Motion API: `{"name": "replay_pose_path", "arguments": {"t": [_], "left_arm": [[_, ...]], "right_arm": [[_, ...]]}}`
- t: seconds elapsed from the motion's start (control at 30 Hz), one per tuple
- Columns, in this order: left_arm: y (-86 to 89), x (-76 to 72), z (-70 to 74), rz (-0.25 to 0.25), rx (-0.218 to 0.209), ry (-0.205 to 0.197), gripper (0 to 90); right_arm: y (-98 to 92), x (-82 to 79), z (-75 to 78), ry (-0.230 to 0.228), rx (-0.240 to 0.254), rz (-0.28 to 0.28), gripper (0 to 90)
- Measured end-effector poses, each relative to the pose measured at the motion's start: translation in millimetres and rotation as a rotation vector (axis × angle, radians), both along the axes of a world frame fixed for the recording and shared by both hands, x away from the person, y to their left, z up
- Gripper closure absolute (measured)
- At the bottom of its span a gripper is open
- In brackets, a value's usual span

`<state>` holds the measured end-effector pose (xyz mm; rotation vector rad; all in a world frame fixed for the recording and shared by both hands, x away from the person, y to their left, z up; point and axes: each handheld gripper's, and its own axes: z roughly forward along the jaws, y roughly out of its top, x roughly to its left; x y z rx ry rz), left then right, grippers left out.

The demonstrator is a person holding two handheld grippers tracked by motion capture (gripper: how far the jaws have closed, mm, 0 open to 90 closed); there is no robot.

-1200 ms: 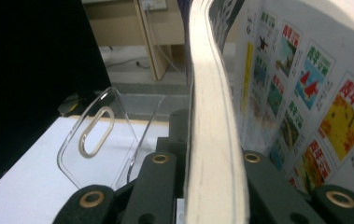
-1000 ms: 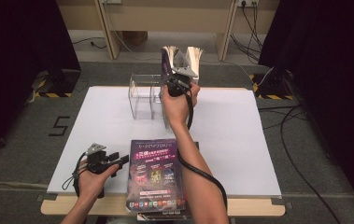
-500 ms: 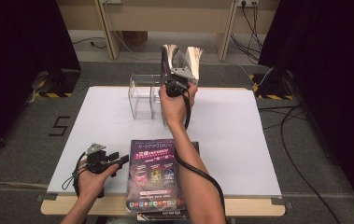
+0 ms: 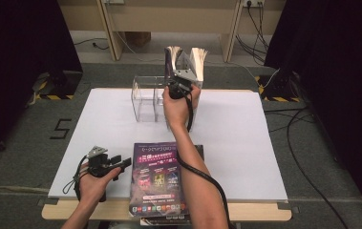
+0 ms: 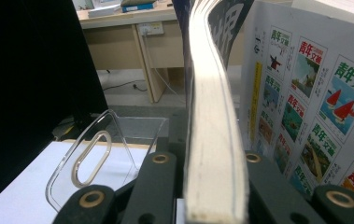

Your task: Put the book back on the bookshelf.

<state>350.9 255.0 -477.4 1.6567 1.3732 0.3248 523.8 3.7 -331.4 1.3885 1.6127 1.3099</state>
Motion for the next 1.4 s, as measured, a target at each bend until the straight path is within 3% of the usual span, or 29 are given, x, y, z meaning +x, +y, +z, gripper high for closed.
{"name": "replay_pose_path", "arguments": {"t": [0.67, 1.4], "left_arm": [[0.2, 0.1, -0.3, -0.004, -0.001, 0.000, 46.1], [-3.3, -0.5, -2.0, -0.011, 0.000, 0.003, 46.1]], "right_arm": [[1.4, 8.1, -6.7, -0.007, -0.006, -0.034, 82.8], [-8.0, 5.5, -7.5, 0.018, -0.055, -0.043, 72.7]]}}
